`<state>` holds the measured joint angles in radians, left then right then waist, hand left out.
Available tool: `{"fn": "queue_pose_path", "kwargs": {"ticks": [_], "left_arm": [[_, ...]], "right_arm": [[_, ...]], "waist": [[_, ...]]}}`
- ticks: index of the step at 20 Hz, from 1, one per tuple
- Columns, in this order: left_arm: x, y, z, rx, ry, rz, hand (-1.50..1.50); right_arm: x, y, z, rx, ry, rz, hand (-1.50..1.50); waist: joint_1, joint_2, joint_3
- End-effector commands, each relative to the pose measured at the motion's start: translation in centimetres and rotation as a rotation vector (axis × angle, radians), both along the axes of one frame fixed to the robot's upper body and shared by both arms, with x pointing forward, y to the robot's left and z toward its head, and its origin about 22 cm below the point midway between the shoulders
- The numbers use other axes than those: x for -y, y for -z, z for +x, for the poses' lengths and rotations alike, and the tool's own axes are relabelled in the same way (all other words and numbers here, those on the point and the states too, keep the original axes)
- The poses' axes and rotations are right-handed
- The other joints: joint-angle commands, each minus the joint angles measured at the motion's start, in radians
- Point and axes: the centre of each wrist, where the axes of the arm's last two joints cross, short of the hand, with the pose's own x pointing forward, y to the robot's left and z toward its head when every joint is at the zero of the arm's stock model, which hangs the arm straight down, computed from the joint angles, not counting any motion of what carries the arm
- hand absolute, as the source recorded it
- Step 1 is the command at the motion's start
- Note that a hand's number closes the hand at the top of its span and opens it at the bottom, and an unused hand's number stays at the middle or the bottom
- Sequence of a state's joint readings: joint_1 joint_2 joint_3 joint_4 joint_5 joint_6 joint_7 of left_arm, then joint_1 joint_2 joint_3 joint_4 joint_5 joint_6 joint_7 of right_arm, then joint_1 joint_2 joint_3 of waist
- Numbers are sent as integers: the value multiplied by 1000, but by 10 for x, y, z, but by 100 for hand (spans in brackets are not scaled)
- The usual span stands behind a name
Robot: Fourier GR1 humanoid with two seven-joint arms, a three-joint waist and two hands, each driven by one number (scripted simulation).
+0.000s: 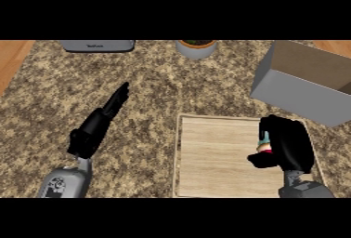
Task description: Pick the cupcake from the tray and place it in the cardboard box
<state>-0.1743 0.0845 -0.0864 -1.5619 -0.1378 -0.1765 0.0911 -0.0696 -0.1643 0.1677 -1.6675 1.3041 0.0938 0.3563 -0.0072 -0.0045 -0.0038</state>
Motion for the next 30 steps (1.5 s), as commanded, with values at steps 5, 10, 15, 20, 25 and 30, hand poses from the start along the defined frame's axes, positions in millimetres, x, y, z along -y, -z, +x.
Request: {"fn": "queue_pose_path", "kwargs": {"ticks": [5,10,15,20,25,30], "left_arm": [[-4,-3,8,2,-12,13,0],[-13,3,1,10,-13,-5,0],[-2,19,-11,1,12,-8,0],[-3,8,-3,5,11,-7,0],[5,11,-1,2,-1,-1,0],[14,-6,-5,-1,6,2,0]], "right_arm": [[-33,-86,-51,173,-19,50,150],[-33,-133,-78,309,-16,180,150],[-32,-169,-86,367,46,228,150],[-7,-180,-55,392,139,227,150],[5,-209,-26,412,194,221,150],[49,-199,2,427,207,266,150]], "waist": [[-6,0,3],[-1,1,3],[6,3,3],[8,4,4],[9,5,3],[10,5,4]]}}
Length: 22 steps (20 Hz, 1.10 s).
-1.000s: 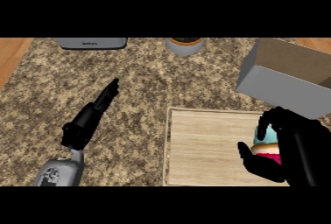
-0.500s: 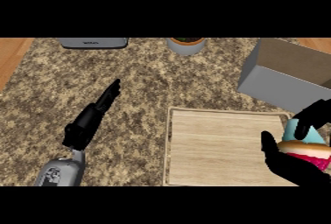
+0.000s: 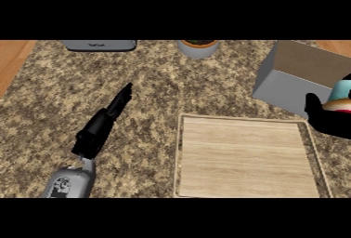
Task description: Pick the cupcake from the tray and place it in the cardboard box
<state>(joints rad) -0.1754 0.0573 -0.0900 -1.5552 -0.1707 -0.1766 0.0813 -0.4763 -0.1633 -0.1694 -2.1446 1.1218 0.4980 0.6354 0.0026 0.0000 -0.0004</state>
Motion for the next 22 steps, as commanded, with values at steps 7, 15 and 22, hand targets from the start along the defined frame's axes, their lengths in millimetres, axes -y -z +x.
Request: {"fn": "queue_pose_path", "kwargs": {"ticks": [7,15,22], "left_arm": [[-19,13,-5,-8,8,3,0],[0,-6,2,-4,4,-5,0],[-1,6,-3,7,-8,11,0]], "right_arm": [[39,-3,67,44,45,68,150],[90,15,112,-27,106,-12,150],[89,63,144,-99,113,-70,150]], "waist": [[5,2,0],[6,3,1],[6,2,0]]}}
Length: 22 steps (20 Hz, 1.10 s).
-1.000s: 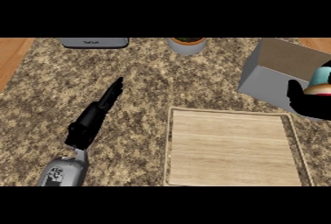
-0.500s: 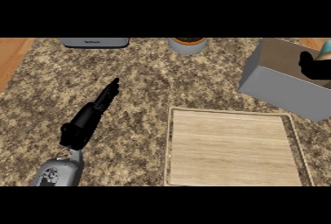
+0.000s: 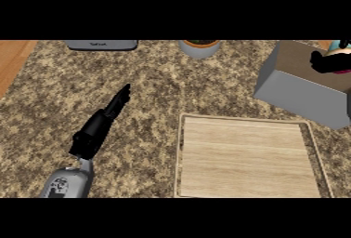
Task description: Pick the cupcake from the tray and place it in the cardboard box
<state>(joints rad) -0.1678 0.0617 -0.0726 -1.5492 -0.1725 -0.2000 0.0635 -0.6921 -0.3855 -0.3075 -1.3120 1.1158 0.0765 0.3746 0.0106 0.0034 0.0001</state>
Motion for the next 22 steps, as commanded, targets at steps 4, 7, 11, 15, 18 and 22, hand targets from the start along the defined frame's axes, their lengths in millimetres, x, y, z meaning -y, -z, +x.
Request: {"fn": "queue_pose_path", "kwargs": {"ticks": [4,7,11,15,18,22], "left_arm": [[12,-9,4,8,-4,-18,0],[7,-16,5,15,20,-4,0],[-16,-9,11,9,13,7,0],[1,-8,0,8,-3,-12,0],[0,-12,6,0,0,12,0],[0,-2,8,3,-28,14,0]], "right_arm": [[12,42,30,-89,26,110,150],[33,74,24,-99,74,269,-150],[29,105,31,-115,34,323,-150],[49,99,31,56,3,409,-150],[61,78,25,249,0,512,-150],[74,82,14,425,-22,683,-150]], "waist": [[4,1,0],[7,2,1],[6,4,1],[11,4,2],[-6,-2,2],[-22,-4,1]]}}
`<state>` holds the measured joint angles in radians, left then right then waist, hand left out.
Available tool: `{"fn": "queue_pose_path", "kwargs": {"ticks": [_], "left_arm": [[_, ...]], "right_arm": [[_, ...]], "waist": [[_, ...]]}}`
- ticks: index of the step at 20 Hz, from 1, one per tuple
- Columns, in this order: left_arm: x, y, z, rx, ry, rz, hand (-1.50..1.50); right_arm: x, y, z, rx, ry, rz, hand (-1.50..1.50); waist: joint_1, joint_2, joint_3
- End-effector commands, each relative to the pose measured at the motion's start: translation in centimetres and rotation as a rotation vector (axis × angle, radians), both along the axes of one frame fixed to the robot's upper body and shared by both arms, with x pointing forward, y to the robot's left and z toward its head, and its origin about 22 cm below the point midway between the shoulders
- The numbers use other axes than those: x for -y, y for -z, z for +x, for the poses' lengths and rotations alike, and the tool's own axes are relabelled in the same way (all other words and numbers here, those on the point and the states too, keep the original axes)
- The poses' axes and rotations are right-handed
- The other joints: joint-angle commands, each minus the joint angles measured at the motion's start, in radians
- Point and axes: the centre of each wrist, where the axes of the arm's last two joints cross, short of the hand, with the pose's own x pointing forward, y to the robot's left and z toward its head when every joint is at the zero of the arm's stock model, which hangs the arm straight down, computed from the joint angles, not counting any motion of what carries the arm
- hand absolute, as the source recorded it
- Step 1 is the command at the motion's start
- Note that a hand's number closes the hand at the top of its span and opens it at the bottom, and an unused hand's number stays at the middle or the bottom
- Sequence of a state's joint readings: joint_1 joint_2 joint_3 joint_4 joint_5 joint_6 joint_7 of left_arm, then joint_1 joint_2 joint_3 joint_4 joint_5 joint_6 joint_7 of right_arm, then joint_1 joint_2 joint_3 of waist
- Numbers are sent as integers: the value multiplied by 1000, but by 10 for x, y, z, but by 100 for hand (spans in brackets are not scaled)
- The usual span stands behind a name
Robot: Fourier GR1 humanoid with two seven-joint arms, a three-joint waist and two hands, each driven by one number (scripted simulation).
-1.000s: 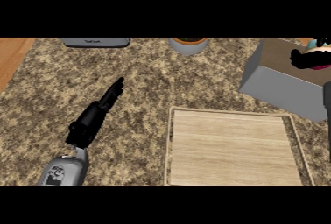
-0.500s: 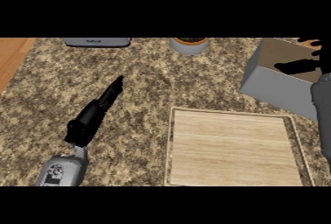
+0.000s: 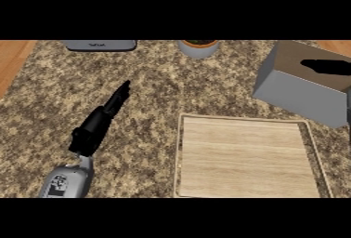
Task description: Pick the cupcake from the tray and place it in the cardboard box
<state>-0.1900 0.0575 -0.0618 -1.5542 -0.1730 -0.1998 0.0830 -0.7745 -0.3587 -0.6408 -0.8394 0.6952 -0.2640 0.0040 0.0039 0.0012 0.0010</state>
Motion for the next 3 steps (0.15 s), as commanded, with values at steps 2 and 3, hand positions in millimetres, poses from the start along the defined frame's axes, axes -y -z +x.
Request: {"fn": "queue_pose_path", "kwargs": {"ticks": [2,3], "left_arm": [[1,-2,15,-2,-12,-3,0],[-11,-5,-1,-17,-17,9,0]], "right_arm": [[33,-3,-21,225,25,169,-150],[47,0,-33,234,37,206,-150]], "waist": [[-20,0,0],[-14,-7,0]]}}
